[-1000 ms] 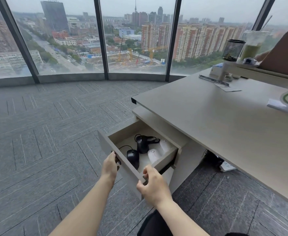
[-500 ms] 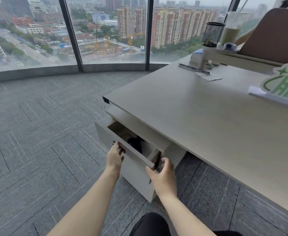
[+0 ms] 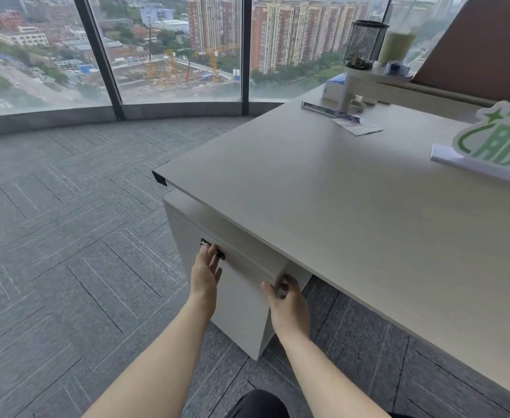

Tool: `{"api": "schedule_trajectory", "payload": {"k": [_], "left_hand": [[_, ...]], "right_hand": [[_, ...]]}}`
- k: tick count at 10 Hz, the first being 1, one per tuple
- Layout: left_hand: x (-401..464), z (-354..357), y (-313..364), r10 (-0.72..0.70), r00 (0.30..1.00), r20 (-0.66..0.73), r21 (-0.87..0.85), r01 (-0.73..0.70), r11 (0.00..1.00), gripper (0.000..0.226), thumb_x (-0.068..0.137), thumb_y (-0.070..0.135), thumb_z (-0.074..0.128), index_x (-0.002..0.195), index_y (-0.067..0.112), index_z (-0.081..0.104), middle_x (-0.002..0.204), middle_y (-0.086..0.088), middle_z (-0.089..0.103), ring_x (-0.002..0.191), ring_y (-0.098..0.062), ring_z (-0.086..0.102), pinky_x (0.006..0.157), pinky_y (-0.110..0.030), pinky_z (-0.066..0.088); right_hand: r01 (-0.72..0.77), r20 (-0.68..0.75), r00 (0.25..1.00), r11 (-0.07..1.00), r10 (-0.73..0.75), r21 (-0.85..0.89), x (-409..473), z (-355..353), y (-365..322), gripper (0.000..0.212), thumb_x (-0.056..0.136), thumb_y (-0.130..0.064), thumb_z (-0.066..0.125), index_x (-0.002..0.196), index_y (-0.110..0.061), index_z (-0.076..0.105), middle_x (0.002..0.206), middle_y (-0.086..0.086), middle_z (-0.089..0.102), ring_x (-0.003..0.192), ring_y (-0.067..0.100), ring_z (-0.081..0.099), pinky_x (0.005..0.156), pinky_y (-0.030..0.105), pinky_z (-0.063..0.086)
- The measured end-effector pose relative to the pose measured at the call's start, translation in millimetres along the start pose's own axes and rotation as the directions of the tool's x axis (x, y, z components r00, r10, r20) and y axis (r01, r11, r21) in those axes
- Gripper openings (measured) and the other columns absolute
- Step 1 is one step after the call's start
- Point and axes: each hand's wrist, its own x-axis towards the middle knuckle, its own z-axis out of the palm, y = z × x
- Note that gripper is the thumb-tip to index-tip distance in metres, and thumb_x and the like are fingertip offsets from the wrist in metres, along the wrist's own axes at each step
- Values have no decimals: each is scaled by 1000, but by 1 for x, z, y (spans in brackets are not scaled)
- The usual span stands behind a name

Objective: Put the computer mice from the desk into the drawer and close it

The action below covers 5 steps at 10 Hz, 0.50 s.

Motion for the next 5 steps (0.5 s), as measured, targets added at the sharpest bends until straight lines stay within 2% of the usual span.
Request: {"api": "schedule_trajectory", "payload": {"k": [1,2,4,5], "left_hand": [[5,-1,-3,-2,1000,6,1,2,1000,50,101,34,30,147,16,35,149,-1,47,137,-19,43,115,-39,31],[5,-1,-3,-6,1000,4,10,6,1000,50,101,33,30,147,15,35,149,-1,46,138,-19,42,116,-40,30],[-5,0,4,27,999,25,69,-29,997,51,102,33,27,148,12,33,151,-3,44,137,-22,43,116,-40,30],[-33,-8,2,34,999,-15,148,-32,988,49,103,30,26,143,5,40,147,-9,46,133,-26,46,113,-39,33]], "right_hand": [[13,10,1000,1000,-13,-10,4,-1,2,44,88,-49,64,116,-15,58,117,5,69,106,25,66,76,31,49],[24,3,1000,999,-24,-43,5,1,2,51,88,-49,63,121,-11,58,119,6,69,106,25,66,78,31,50],[48,61,997,994,-42,-98,0,-10,-5,34,91,-41,62,111,-14,62,110,4,71,101,26,67,70,28,42],[19,30,999,994,-16,-106,-14,-19,-6,21,90,-35,58,105,-20,64,101,-1,72,89,21,67,72,34,53]]}}
